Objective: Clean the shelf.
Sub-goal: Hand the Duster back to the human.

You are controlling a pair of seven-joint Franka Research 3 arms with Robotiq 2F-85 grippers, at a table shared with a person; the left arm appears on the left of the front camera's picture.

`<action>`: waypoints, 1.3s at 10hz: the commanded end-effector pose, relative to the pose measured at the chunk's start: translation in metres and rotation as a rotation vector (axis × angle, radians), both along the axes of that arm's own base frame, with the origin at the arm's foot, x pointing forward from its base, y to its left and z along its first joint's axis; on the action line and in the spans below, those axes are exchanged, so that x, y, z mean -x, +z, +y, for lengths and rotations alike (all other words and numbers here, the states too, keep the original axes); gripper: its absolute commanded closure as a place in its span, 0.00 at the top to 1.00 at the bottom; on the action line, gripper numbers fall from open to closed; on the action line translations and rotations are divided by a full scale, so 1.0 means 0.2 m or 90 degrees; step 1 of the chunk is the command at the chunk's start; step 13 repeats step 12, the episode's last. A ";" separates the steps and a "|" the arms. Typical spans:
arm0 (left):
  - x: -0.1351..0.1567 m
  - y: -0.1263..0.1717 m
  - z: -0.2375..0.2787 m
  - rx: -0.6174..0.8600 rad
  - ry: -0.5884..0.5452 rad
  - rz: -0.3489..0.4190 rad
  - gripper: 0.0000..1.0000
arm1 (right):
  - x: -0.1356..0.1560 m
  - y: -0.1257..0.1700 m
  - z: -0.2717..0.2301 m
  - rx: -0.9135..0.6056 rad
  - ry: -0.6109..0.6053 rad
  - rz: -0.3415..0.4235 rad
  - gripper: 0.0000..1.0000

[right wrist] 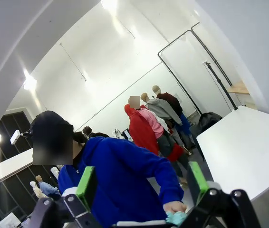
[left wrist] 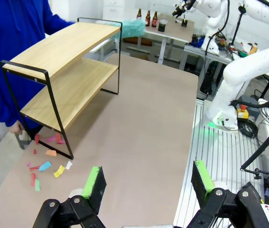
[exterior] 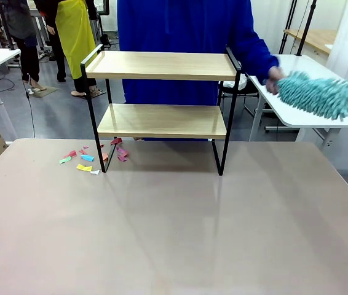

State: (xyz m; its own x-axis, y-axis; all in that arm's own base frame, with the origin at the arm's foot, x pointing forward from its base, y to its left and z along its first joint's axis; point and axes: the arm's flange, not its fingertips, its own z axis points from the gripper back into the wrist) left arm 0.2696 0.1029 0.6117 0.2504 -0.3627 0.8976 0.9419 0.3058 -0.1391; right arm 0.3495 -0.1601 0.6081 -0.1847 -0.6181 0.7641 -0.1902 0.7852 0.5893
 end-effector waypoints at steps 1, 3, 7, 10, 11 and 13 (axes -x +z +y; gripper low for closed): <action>-0.01 0.01 -0.01 0.015 -0.006 -0.015 0.95 | 0.01 -0.02 -0.01 0.010 0.002 -0.008 1.00; -0.01 0.01 -0.01 0.015 -0.006 -0.015 0.95 | 0.01 -0.02 -0.01 0.010 0.002 -0.008 1.00; -0.01 0.01 -0.01 0.015 -0.006 -0.015 0.95 | 0.01 -0.02 -0.01 0.010 0.002 -0.008 1.00; -0.01 0.01 -0.01 0.015 -0.006 -0.015 0.95 | 0.01 -0.02 -0.01 0.010 0.002 -0.008 1.00; -0.01 0.01 -0.01 0.015 -0.006 -0.015 0.95 | 0.01 -0.02 -0.01 0.010 0.002 -0.008 1.00; -0.01 0.01 -0.01 0.015 -0.006 -0.015 0.95 | 0.01 -0.02 -0.01 0.010 0.002 -0.008 1.00</action>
